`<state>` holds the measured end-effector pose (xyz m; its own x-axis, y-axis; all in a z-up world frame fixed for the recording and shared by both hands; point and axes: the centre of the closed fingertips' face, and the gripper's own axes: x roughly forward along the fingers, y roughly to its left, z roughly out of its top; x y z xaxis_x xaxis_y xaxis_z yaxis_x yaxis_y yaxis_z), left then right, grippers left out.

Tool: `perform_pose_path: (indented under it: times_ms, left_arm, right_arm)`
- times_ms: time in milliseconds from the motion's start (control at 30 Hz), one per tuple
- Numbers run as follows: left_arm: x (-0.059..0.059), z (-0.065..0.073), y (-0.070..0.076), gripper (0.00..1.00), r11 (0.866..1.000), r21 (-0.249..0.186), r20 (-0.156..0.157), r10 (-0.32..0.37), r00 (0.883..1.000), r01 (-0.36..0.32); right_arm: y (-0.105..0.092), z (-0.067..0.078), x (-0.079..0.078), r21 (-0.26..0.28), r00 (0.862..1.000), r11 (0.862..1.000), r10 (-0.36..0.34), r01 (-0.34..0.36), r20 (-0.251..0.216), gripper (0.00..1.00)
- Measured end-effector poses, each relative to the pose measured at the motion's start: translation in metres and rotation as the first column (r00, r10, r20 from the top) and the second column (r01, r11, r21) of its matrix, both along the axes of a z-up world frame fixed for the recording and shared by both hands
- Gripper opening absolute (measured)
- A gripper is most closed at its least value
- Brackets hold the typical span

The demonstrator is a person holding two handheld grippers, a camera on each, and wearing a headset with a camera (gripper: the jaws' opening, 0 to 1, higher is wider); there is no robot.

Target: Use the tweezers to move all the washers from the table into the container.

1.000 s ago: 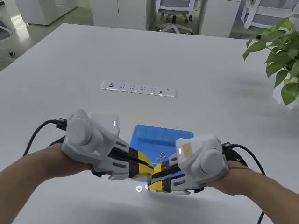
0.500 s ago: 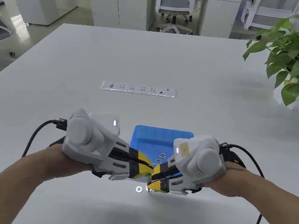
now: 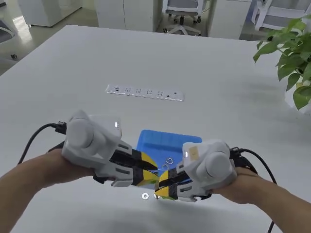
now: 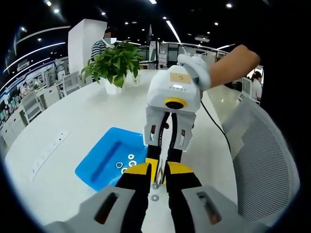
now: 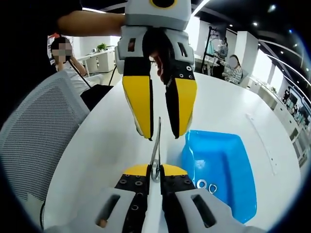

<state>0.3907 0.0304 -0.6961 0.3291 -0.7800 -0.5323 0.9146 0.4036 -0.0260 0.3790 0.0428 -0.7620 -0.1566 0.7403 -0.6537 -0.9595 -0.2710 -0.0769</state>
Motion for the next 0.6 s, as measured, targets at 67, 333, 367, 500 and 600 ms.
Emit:
perform_pose_path:
  times_ms: [67, 333, 367, 500, 600]
  left_arm:
    - [0.000, -0.001, 0.003, 0.21, 1.000, -0.002, -0.008, 0.014, 1.000, -0.014]
    - [-0.004, -0.001, 0.011, 0.28, 0.998, -0.021, -0.007, 0.059, 0.998, -0.060]
    - [-0.005, -0.001, 0.012, 0.29, 0.997, -0.022, -0.010, 0.067, 0.998, -0.068]
    - [-0.009, -0.001, 0.017, 0.31, 0.995, -0.035, -0.014, 0.090, 0.996, -0.091]
    - [-0.011, -0.001, 0.021, 0.35, 0.993, -0.046, -0.019, 0.112, 0.993, -0.113]
  right_arm:
    - [0.000, 0.003, 0.000, 0.006, 1.000, 1.000, -0.003, 0.003, -0.001, 0.09]
    - [0.001, 0.012, 0.001, 0.026, 1.000, 1.000, -0.007, 0.007, 0.008, 0.09]
    - [0.001, 0.013, 0.001, 0.026, 1.000, 1.000, -0.009, 0.008, 0.007, 0.09]
    - [0.001, 0.018, 0.000, 0.033, 1.000, 0.999, -0.005, 0.005, 0.014, 0.09]
    - [0.000, 0.023, 0.000, 0.040, 1.000, 0.999, -0.006, 0.006, 0.019, 0.09]
